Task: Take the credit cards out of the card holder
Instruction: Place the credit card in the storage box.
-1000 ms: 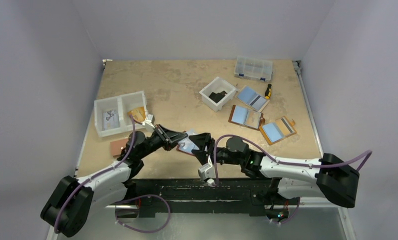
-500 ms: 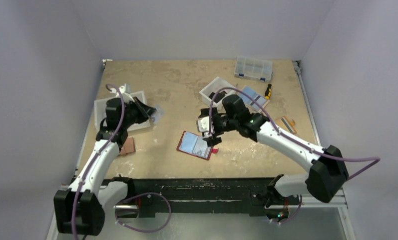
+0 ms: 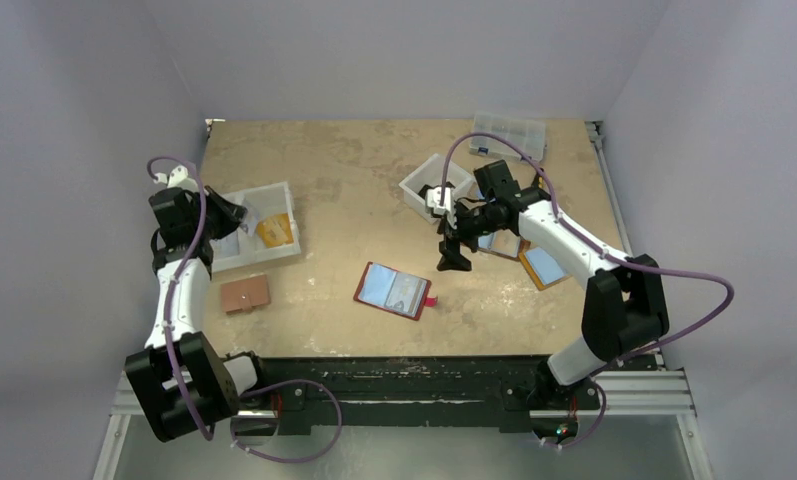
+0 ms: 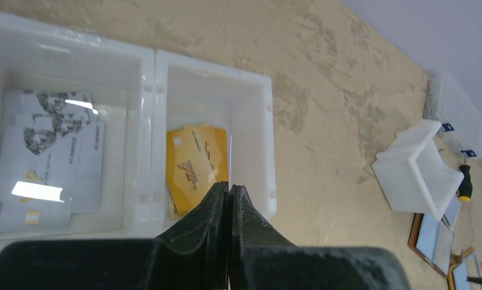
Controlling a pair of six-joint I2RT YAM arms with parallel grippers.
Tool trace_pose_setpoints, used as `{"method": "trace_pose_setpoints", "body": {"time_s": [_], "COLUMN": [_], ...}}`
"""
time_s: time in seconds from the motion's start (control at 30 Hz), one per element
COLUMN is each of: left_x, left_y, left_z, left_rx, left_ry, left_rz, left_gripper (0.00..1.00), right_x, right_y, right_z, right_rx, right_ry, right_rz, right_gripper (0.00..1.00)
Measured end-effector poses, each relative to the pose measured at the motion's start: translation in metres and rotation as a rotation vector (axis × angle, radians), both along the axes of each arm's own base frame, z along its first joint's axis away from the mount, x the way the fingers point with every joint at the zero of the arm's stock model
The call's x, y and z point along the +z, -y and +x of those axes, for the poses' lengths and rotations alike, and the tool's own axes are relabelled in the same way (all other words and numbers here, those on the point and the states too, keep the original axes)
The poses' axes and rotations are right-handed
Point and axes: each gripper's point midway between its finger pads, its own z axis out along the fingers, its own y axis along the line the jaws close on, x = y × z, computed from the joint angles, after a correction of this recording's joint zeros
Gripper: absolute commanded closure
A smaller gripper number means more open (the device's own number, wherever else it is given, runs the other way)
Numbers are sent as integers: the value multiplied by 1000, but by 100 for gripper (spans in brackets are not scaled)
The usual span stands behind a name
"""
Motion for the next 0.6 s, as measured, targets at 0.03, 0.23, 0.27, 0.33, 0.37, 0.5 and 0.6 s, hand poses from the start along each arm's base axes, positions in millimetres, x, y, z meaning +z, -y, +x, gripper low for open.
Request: {"method": "trace_pose_setpoints", "body": {"time_s": [0.03, 0.23, 0.27, 0.33, 0.37, 0.5, 0.6], "left_x": [5, 33, 36, 39, 38, 22, 7], "left_y": [-4, -43, -52, -66, -72, -86, -92], "left_z": [2, 15, 15, 17, 18, 21, 25], "left_rx": [4, 83, 105, 140, 155, 186, 194], "left_ry": [10, 59, 61, 60, 55, 20, 3], "left_rz": [9, 80, 94, 122, 132, 136, 129], "left_gripper": [100, 100, 100, 100, 100, 100, 100], "right_x": [0, -14, -16, -19, -19, -14, -12], "right_y": [0, -1, -2, -2, -2, -5, -7], "right_z": [-4, -25, -26, -26, -25, -19, -17], "right_rx": [-7, -60, -69, -85, -90, -103, -112], "right_ry": [-13, -108, -116, -124, -126, -108, -104], "right_rz": [12, 58, 61, 66, 69, 88, 98], "right_gripper": [1, 1, 1, 1, 1, 1, 1]}}
